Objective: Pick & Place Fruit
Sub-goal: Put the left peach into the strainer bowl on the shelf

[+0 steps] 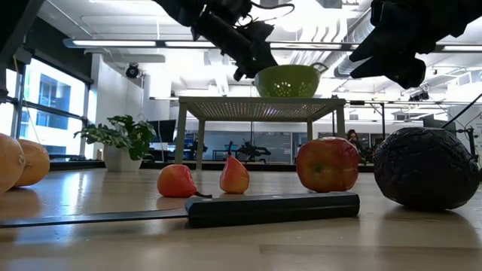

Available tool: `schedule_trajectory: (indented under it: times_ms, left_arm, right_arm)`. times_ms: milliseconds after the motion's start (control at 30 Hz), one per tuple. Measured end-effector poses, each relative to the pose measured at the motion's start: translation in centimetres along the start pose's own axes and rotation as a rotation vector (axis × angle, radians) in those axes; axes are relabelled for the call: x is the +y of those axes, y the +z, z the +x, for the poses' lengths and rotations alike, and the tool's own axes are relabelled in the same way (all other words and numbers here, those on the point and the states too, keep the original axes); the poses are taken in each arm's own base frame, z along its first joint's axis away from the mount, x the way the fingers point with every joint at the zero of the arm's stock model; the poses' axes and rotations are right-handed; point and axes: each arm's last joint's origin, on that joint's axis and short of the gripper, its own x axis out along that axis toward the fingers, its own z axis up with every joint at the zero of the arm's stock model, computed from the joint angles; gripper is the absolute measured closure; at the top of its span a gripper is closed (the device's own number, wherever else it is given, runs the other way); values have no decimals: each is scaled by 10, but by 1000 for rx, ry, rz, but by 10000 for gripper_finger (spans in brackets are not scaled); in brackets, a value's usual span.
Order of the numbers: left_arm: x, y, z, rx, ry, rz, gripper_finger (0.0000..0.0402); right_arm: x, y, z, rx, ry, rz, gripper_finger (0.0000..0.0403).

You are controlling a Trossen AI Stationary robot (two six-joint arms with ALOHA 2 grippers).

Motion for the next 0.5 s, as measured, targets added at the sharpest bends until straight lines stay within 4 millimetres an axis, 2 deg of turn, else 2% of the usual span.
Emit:
schedule_trajectory:
  times_ms: [500]
  left_arm:
    - [0, 0, 0, 2, 0, 24, 265]
  right_arm:
    - [0, 0, 0, 0, 0, 0, 254]
